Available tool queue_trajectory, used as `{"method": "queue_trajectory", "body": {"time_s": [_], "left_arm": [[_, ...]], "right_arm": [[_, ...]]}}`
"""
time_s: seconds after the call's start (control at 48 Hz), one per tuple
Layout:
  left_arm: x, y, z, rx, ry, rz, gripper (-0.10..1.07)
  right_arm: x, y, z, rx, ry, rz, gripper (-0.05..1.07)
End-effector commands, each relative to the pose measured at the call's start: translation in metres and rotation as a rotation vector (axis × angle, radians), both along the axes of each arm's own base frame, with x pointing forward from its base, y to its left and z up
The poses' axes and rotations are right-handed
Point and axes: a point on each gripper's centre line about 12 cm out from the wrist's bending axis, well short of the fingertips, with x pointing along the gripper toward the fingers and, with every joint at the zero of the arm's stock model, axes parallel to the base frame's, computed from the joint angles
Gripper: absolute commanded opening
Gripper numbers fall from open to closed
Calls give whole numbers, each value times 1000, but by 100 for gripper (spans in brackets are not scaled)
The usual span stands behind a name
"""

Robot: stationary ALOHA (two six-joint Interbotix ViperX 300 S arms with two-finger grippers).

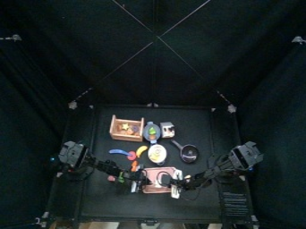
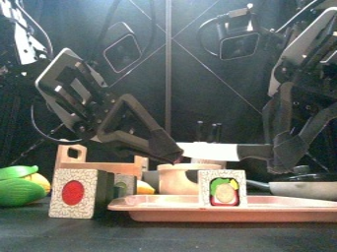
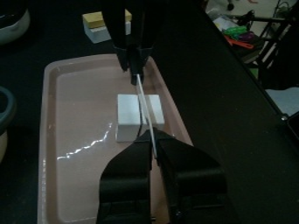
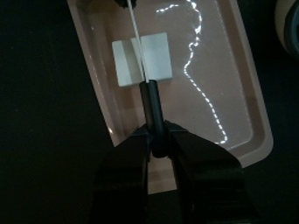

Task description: Cut sushi piece

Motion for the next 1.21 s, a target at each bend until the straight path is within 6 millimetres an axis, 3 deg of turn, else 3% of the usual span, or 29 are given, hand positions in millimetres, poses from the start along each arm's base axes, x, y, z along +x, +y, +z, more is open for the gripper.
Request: {"method": "queue_trajectory", "body": {"time_s": [0.0, 0.542, 0.917, 1.188], "left_arm": [[7, -10, 11, -10, -31, -19, 44], [13, -10, 7, 6, 45, -11, 43], [8, -8, 30, -4, -5, -13, 43], [8, -7, 16, 4, 29, -10, 43]], "right_arm": [[3, -3, 9, 10, -23, -17, 50], [2, -1, 4, 5, -9, -10, 50], [1, 3, 18, 16, -42, -2, 50], [1, 3, 12, 9, -28, 1, 50]]}}
